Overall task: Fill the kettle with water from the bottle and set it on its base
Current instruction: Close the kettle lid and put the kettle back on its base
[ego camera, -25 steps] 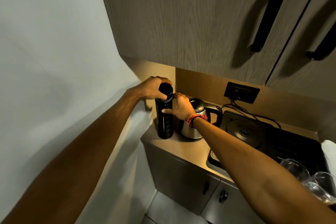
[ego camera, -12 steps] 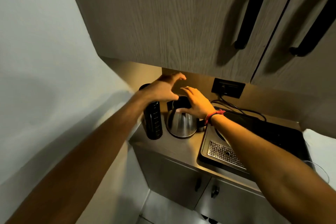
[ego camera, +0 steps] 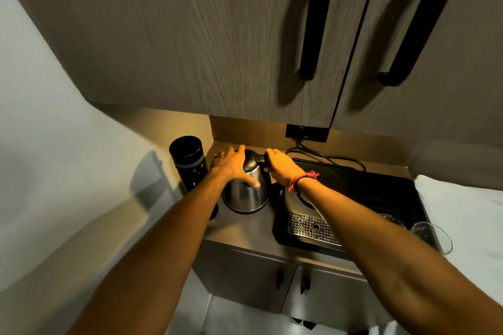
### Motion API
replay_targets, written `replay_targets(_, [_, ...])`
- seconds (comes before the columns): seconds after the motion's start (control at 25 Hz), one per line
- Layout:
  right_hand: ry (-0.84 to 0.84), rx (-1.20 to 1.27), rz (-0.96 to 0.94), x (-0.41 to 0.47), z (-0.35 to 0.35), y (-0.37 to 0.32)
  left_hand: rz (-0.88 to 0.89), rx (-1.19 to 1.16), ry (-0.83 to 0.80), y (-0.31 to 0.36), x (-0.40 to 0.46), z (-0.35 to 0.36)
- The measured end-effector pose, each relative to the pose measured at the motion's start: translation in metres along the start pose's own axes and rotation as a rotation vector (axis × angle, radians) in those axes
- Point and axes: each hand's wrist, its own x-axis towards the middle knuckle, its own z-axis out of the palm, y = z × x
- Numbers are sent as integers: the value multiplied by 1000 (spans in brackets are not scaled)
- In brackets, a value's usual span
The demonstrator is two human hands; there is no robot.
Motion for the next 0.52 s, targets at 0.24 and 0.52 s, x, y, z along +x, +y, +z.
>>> replay_targets(0.24, [169, 64, 11, -8, -32, 8, 42, -54, 154, 24, -2, -27])
replay_targets(0.52, [206, 200, 221, -36, -99, 55, 222, -159, 274, 89, 6, -54])
